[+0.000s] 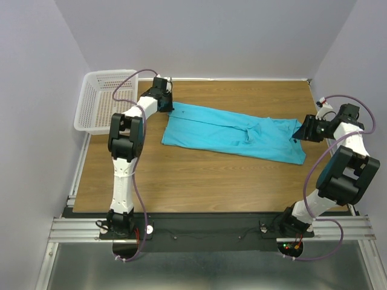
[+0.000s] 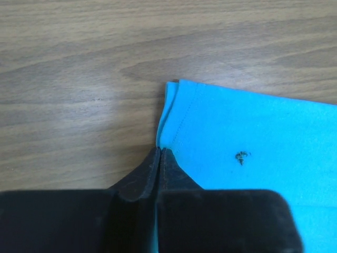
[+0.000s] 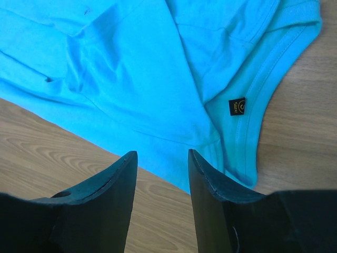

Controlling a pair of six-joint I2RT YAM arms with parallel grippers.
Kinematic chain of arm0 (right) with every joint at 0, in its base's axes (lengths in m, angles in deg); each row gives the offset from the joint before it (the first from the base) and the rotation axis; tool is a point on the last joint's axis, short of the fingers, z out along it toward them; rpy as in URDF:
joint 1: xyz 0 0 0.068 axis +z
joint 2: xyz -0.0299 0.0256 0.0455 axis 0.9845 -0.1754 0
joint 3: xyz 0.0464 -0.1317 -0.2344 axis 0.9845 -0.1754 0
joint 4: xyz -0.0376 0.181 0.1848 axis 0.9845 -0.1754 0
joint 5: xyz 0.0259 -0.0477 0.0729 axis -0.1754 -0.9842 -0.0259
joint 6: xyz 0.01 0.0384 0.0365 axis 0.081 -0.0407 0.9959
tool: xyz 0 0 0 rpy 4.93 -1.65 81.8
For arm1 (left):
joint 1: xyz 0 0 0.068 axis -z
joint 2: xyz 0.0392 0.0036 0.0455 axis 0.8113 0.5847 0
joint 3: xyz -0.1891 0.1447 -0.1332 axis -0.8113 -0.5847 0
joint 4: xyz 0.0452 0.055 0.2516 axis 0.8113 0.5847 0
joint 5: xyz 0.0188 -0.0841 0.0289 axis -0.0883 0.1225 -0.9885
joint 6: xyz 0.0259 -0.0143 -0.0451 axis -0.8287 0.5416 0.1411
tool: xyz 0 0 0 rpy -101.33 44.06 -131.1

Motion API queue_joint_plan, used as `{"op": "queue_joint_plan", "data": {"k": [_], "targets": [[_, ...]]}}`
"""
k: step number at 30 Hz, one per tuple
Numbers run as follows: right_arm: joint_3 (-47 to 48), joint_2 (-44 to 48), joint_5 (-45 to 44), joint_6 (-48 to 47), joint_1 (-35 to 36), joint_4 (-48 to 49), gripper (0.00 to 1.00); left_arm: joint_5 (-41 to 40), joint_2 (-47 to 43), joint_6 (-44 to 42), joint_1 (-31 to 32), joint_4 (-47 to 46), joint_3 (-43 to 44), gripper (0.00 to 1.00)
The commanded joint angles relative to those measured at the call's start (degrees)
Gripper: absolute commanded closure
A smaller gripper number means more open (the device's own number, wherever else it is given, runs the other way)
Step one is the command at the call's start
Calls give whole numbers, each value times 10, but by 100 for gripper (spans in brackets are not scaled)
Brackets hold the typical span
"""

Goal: Fold and stack the t-shirts
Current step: Fold the tshirt

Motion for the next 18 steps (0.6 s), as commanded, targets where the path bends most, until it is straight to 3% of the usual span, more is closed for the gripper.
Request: {"op": "queue_joint_plan", "data": {"k": [1,8,11,17,18], "targets": [[10,26,21,8,-4,19,51,16,-54,14,-1,38,-80,100],[15,26,39,7,-4,19,51,28,-171,77,-9,-4,-253,100],[13,21,41,3,-4,19,51,52,-241,121,-10,-50,-386,100],[-1,9,27,-16,-3,18,51,62,-367,170,5,-101,-527,100],[-4,7,24,-20,-3,18,51,51,-379,170,4,-102,-527,92]]}}
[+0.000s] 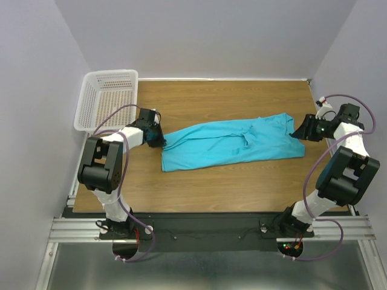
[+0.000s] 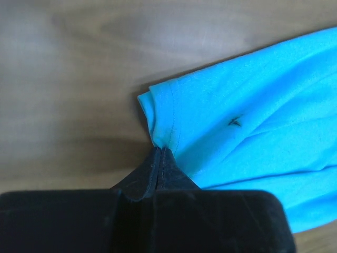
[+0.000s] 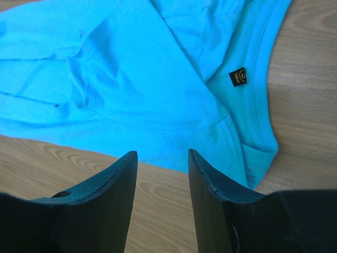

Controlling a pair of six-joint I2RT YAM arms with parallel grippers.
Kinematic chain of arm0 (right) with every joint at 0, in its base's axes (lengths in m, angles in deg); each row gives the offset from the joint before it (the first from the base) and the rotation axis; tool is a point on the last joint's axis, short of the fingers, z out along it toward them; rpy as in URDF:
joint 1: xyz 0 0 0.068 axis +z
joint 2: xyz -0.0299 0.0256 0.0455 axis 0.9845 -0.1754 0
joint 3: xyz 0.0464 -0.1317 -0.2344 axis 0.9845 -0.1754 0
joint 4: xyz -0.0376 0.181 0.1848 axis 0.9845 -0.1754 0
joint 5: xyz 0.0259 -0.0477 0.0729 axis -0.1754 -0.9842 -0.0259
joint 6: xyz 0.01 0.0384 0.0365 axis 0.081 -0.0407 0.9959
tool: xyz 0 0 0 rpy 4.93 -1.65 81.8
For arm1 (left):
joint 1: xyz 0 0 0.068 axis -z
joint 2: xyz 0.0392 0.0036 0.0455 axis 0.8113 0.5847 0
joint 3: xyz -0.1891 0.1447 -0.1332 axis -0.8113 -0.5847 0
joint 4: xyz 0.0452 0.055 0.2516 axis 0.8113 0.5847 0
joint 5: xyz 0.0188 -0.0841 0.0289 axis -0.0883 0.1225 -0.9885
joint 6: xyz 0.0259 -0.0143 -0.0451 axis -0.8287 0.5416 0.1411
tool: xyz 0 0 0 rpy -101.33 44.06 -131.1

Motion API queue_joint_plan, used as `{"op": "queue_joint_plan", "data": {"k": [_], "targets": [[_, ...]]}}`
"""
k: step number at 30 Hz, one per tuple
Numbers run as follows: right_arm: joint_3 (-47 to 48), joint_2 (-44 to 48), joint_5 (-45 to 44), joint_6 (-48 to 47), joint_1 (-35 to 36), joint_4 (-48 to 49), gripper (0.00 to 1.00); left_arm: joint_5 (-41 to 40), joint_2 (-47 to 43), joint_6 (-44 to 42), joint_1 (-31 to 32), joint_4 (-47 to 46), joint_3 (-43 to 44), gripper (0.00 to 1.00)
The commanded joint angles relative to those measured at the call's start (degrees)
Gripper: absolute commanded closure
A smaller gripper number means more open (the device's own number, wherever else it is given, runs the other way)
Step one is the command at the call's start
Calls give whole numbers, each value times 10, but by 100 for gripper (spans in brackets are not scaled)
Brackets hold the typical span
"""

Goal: Fold and stack the t-shirts
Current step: Fold the tshirt

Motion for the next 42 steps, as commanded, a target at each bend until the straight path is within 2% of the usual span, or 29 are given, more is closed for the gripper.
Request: {"op": "queue_joint_plan", "data": {"k": [1,3,5,11,15,20,24,27,34,42], "targets": [[-7,2,-3,-26,-3,18,51,-14,-71,35,10,-17,-41,80],[-14,-3,-12,-31,-3,18,51,-51,-91,29,9,-16,-29,58],[-21,-4,-18,-37,-4,18,51,-74,-92,22,8,-15,-3,52],[-17,-12,-20,-42,-3,20,51,-124,-53,-18,8,9,76,51],[26,-51,-24,-34,6,20,51,-132,-55,-50,8,5,96,48],[141,-148,-60,-6,52,24,51,-134,-108,-81,8,-24,81,41],[242,-227,-102,23,73,26,51,-160,-159,-94,5,-45,67,30],[304,-271,-136,35,94,24,51,-149,-196,-94,-5,-51,56,29],[367,-339,-197,64,131,22,50,-118,-259,-80,-15,-51,6,29],[368,-373,-291,61,152,20,51,-91,-307,-70,-23,-50,-44,30]]}}
